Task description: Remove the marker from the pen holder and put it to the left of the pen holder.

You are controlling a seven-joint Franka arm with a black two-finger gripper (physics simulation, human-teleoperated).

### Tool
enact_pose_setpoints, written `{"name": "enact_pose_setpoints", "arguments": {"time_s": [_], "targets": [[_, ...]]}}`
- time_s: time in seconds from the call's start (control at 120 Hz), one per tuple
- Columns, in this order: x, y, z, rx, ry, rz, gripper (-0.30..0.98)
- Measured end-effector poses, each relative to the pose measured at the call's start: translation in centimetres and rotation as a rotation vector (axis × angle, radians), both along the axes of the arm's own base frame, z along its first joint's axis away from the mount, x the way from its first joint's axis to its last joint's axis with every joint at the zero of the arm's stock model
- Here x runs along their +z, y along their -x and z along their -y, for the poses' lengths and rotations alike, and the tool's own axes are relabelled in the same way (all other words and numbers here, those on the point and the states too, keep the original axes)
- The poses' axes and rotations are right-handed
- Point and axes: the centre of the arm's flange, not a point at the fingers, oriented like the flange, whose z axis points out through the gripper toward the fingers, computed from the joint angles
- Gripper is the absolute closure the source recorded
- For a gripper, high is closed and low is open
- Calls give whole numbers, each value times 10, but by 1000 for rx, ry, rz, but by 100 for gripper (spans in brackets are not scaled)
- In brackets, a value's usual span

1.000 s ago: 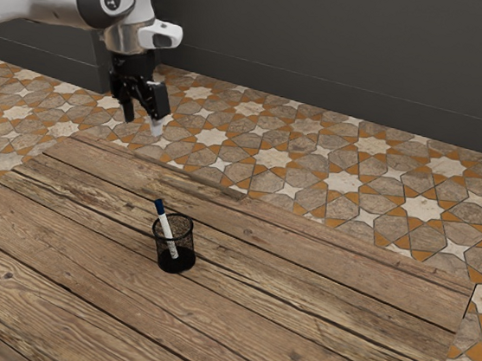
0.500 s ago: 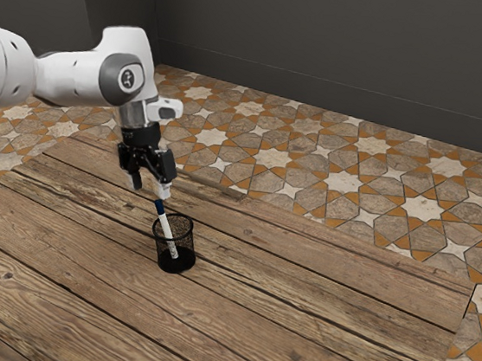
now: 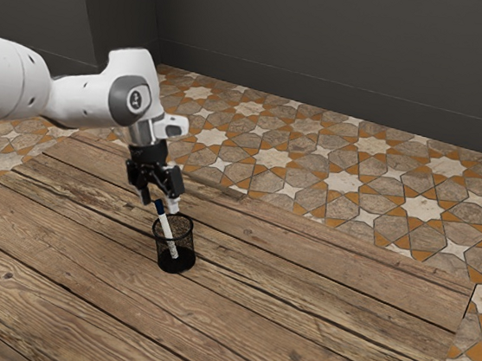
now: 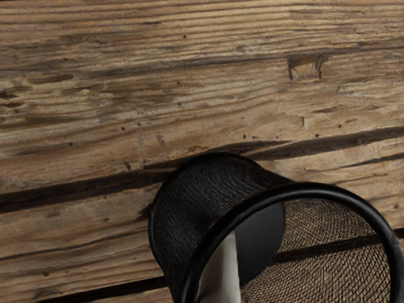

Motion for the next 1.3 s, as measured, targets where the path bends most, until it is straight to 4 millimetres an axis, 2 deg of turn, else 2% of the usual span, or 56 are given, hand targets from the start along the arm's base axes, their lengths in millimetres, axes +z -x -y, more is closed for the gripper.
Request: {"name": "enact_pose_setpoints", "arguments": {"time_s": [0.15, 0.3, 0.375, 0.492, 0.617, 0.667, 0.7, 0.817, 0.875, 0.933, 1.0, 1.117, 1.208, 1.3], "targets": [[-6, 0, 9, -7, 17, -6, 3], [-6, 0, 9, -6, 21, -7, 40], [-5, 0, 9, -7, 21, -5, 54], [-5, 0, 9, -10, 21, -5, 66], [-1, 0, 11, -15, 17, -2, 72], [15, 2, 12, -21, 18, 7, 73], [33, 5, 13, -26, 19, 18, 74], [117, 28, 9, -48, 18, 46, 75], [150, 37, -3, -52, -4, 36, 76], [165, 47, -23, -42, -29, -8, 76], [165, 58, -43, -25, -52, -78, 76], [155, 72, -60, -23, -87, -195, 76], [132, 77, -79, -11, -129, -309, 76], [103, 65, -92, 0, -176, -425, 76]]}}
